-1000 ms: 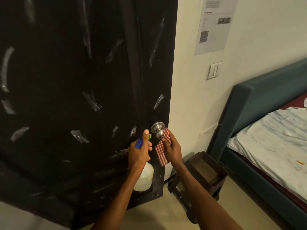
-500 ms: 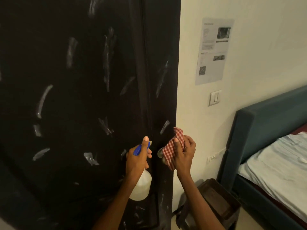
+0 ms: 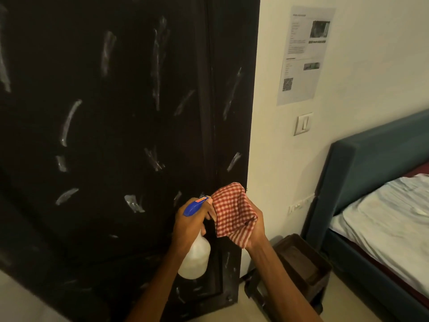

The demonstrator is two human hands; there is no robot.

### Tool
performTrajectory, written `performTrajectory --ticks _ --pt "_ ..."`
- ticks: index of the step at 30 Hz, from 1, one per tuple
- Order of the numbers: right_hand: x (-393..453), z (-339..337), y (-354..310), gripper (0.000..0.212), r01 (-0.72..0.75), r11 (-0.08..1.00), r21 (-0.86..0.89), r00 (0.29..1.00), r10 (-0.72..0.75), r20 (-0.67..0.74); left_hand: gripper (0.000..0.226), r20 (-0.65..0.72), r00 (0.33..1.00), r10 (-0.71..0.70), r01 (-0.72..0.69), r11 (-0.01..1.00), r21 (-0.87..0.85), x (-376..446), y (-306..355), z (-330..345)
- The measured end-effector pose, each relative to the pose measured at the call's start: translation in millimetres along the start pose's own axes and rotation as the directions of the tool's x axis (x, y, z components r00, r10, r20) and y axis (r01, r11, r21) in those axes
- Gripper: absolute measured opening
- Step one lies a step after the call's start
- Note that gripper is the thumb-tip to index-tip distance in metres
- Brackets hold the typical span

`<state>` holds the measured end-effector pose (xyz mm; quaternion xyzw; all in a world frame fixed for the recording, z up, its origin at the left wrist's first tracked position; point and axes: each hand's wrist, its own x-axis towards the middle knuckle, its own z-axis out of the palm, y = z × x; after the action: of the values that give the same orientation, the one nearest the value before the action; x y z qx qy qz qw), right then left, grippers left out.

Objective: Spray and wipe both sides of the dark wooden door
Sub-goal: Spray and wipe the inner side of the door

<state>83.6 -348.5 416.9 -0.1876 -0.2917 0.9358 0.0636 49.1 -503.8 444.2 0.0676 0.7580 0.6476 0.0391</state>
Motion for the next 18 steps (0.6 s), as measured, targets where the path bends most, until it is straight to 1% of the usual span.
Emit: performTrajectory --ticks 2,4,7,9,10,12,15,16,17,18 --pt "0.2 -1.8 8.6 0.048 -0.014 1.0 0.028 1.0 0.014 -0.023 0.022 -0.057 0.998 0.021 -0.019 1.0 0.02 -5.5 -7.5 -2.7" --pt "0.2 -1.6 15.2 0.05 -0.003 0.998 0.069 1.0 0.004 -0.01 0.019 -0.075 0.995 0.058 -0.054 0.997 0.048 -10.9 -13.9 -3.3" --pt "5.3 -2.2 24.1 0.062 0.061 0.991 0.117 0.997 -0.055 -0.052 0.015 0.029 0.997 0.068 -0.071 0.991 0.116 -19.2 -19.0 -2.3" --pt "5.0 3.6 28.9 0.06 0.097 0.988 0.119 0.994 -0.09 -0.058 0.01 0.099 0.994 0.035 -0.05 0.988 0.145 -22.0 -23.1 0.3" --pt "4.1 7.5 30.5 0.056 0.109 0.989 0.104 0.993 -0.104 -0.056 0.012 0.123 0.992 0.007 -0.025 0.99 0.14 -23.7 -23.4 1.5" --pt "0.7 16.3 34.3 0.052 0.121 0.99 0.078 0.992 -0.117 -0.043 0.033 0.187 0.982 -0.032 0.012 0.994 0.108 -24.3 -27.3 5.0" --pt "1.0 24.9 41.8 0.045 0.102 0.994 0.026 0.994 -0.101 -0.039 0.06 0.2 0.979 -0.04 0.017 0.993 0.118 -23.9 -26.0 9.1" --pt "1.3 26.7 43.4 0.043 0.106 0.994 0.014 0.994 -0.106 -0.033 0.066 0.192 0.98 -0.055 0.036 0.994 0.1 -22.1 -26.0 9.3" --pt "3.2 27.0 44.4 0.041 0.115 0.993 0.004 0.993 -0.115 -0.018 0.066 0.187 0.98 -0.062 0.046 0.995 0.087 -19.0 -28.7 8.4" --pt "4.7 26.7 44.8 0.04 0.129 0.991 -0.017 0.992 -0.129 0.001 0.06 0.162 0.985 -0.067 0.057 0.996 0.061 -20.3 -24.1 6.4"
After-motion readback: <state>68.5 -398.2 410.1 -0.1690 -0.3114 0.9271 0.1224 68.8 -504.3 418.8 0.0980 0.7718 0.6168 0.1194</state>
